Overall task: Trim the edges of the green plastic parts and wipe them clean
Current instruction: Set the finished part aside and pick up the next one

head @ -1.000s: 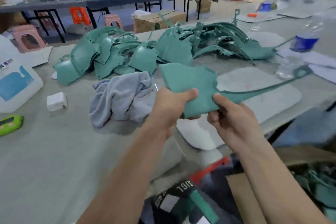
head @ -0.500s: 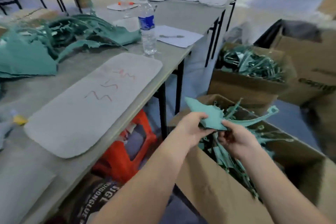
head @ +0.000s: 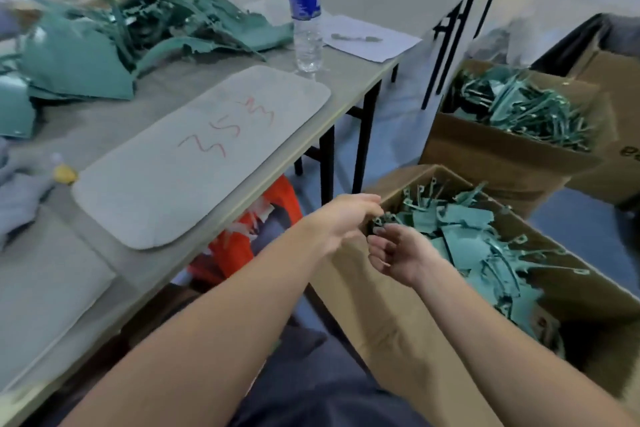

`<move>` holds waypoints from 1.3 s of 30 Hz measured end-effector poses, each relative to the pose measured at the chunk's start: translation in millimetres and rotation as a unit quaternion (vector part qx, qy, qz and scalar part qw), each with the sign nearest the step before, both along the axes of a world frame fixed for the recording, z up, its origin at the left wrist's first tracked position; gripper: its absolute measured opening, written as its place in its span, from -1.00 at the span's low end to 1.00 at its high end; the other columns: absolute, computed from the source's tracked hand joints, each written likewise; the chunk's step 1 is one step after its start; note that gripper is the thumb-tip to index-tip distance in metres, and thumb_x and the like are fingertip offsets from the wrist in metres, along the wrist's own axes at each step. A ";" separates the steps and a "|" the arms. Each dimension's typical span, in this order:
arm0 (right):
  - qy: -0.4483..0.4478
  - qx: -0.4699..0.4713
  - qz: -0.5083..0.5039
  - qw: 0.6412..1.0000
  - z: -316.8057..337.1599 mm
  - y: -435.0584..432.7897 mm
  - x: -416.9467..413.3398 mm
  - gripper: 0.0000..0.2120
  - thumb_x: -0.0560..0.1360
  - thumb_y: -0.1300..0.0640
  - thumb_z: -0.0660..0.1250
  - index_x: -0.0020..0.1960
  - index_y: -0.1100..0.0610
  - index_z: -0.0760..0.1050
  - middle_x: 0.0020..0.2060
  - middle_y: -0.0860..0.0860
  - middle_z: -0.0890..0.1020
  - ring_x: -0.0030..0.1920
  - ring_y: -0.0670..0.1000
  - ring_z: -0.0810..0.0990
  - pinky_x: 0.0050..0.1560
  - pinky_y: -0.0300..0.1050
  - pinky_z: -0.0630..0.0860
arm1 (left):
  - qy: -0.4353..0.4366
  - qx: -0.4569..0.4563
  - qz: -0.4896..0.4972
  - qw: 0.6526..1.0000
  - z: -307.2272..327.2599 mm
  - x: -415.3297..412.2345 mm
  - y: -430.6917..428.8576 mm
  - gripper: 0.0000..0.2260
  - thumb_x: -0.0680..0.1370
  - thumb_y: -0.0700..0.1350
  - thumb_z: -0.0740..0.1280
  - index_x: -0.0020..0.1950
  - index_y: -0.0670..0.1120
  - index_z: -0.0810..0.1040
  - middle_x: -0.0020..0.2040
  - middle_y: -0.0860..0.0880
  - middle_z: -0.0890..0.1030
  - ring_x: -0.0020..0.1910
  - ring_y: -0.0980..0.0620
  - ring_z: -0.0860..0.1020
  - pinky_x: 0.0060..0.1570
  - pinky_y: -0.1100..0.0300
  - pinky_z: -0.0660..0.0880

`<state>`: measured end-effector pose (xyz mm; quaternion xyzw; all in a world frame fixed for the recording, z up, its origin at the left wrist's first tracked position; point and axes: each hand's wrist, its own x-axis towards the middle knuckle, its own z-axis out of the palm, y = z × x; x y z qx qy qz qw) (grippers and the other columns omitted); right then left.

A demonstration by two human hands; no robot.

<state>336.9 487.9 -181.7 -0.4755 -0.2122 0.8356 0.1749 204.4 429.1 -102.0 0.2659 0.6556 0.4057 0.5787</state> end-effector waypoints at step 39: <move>0.077 0.725 0.300 0.615 222.9 -261.4 -537.4 -0.64 0.42 0.25 0.27 0.15 0.01 0.63 -0.06 -0.10 0.70 -0.13 -0.16 0.62 -0.14 -0.42 0.45 | 0.384 0.048 0.707 0.593 88.2 -390.2 -369.5 -0.45 0.47 0.12 0.30 0.47 0.15 0.36 0.31 0.17 0.56 0.27 0.16 0.50 0.32 0.09 0.40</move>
